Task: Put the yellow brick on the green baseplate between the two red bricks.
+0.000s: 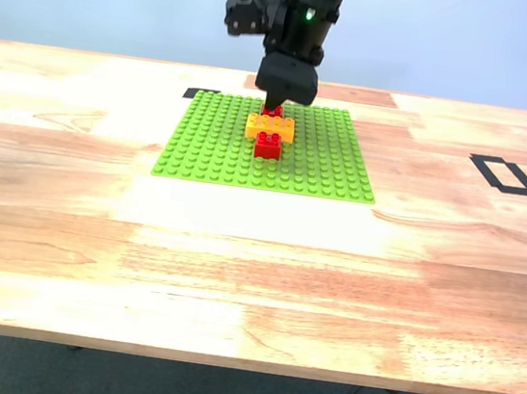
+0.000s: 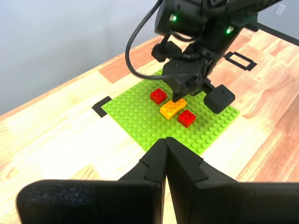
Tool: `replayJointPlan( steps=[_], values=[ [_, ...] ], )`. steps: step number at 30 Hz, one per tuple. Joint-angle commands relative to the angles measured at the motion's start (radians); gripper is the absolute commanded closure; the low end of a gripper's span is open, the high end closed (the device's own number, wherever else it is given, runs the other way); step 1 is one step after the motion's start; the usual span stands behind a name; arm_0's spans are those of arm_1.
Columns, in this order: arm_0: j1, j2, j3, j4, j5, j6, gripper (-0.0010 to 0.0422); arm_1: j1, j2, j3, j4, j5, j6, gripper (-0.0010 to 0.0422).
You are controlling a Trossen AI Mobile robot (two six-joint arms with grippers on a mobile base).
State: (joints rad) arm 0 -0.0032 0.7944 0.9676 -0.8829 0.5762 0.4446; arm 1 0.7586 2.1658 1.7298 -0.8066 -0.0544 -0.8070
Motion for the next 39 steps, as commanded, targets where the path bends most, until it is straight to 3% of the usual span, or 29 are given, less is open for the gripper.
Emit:
replayJointPlan(
  steps=[1,26,39],
  values=[
    [0.0,0.001,0.0,-0.001,0.0,0.0,0.0412,-0.001,0.016,0.0,-0.001,0.0,0.026,0.0395],
    [0.0,-0.006,0.0,-0.002,0.0,0.0,0.0412,0.006,0.077,-0.017,0.073,-0.017,0.023,0.041],
    [0.0,-0.01,-0.008,0.04,0.0,0.0,0.0412,-0.039,-0.263,-0.089,0.075,-0.013,0.028,0.041]
  ],
)
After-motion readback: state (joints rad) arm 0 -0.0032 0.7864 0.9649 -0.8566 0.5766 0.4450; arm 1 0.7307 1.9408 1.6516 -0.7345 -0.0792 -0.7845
